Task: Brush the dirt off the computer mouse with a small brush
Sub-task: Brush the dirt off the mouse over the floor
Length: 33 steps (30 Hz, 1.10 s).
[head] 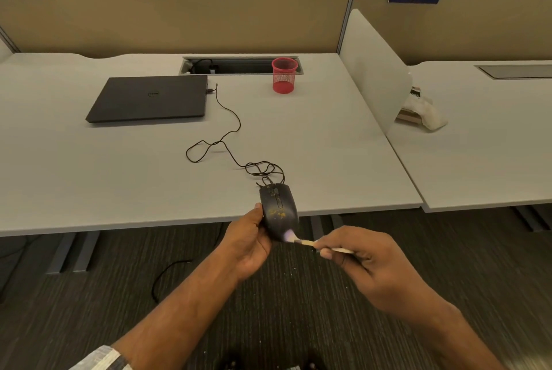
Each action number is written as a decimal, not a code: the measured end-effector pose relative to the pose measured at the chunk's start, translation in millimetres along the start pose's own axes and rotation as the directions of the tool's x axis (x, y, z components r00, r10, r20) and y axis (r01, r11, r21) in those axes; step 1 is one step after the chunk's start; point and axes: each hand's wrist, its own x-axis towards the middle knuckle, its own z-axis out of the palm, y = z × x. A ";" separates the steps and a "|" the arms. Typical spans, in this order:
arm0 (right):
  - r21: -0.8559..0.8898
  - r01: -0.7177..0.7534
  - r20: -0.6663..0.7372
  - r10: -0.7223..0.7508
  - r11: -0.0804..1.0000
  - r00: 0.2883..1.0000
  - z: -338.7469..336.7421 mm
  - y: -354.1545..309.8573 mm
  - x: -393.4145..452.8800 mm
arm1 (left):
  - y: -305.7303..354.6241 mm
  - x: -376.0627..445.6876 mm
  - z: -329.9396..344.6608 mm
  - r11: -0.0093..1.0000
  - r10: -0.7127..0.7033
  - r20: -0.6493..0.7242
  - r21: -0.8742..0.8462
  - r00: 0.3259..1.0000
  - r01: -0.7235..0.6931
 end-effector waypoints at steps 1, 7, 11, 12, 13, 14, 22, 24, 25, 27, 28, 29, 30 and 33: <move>0.016 0.000 0.004 0.000 1.000 1.000 -0.8 0.1 -1.0 | 0.2 0.3 -0.7 1.000 0.006 -0.003 -0.001 1.000 -0.006; 0.027 0.038 -0.107 -0.035 0.999 0.994 -4.6 -3.9 5.4 | 0.5 -0.6 -0.4 1.000 -0.022 0.002 -0.020 1.000 0.023; -0.010 0.047 -0.029 -0.047 0.999 0.998 6.8 -2.6 6.2 | -1.3 -0.2 3.1 1.000 -0.005 -0.005 -0.017 1.000 0.005; -0.010 0.048 0.001 -0.048 0.999 0.999 9.2 -1.8 4.3 | -1.6 0.5 3.6 1.000 0.008 -0.009 -0.015 1.000 -0.008; -0.011 0.050 0.023 -0.050 0.999 0.998 10.6 -1.1 2.6 | -1.6 0.6 3.6 1.000 0.019 -0.012 -0.011 1.000 -0.019; -0.011 0.053 0.036 -0.052 0.999 0.998 11.0 -1.0 1.1 | -1.2 0.8 3.5 1.000 0.027 -0.013 -0.002 1.000 -0.027; -0.012 0.077 -0.124 -0.077 0.997 0.989 2.5 -4.2 9.8 | 1.9 -2.2 1.9 1.000 -0.003 0.001 -0.017 1.000 0.003; -0.021 0.054 -0.067 -0.055 0.998 0.996 7.8 -3.4 8.9 | 0.4 -1.4 3.6 1.000 0.003 -0.003 -0.021 1.000 -0.003; -0.019 0.045 -0.033 -0.046 0.999 0.998 10.8 -2.5 7.0 | -0.3 -0.8 4.2 1.000 0.008 -0.002 -0.025 1.000 -0.008; -0.017 0.032 0.013 -0.032 0.999 0.999 13.7 -0.6 2.2 | -1.2 -0.2 3.8 1.000 0.012 0.000 -0.023 1.000 -0.012; -0.021 0.026 0.025 -0.026 0.999 0.999 13.1 -0.4 0.3 | -0.9 0.0 3.3 1.000 0.013 0.002 -0.013 1.000 -0.013; -0.022 0.023 0.031 -0.023 0.999 0.999 11.5 -0.7 -1.1 | -0.3 -0.1 2.9 1.000 0.013 0.003 -0.002 1.000 -0.013; -0.016 0.026 0.025 -0.025 1.000 0.999 9.1 -1.2 -1.9 | 0.5 -0.4 2.7 1.000 0.013 0.006 0.000 1.000 -0.013; 0.026 0.052 -0.053 -0.050 0.998 0.997 1.3 -3.1 1.2 | 2.3 -1.8 3.6 1.000 0.005 0.012 -0.025 1.000 -0.005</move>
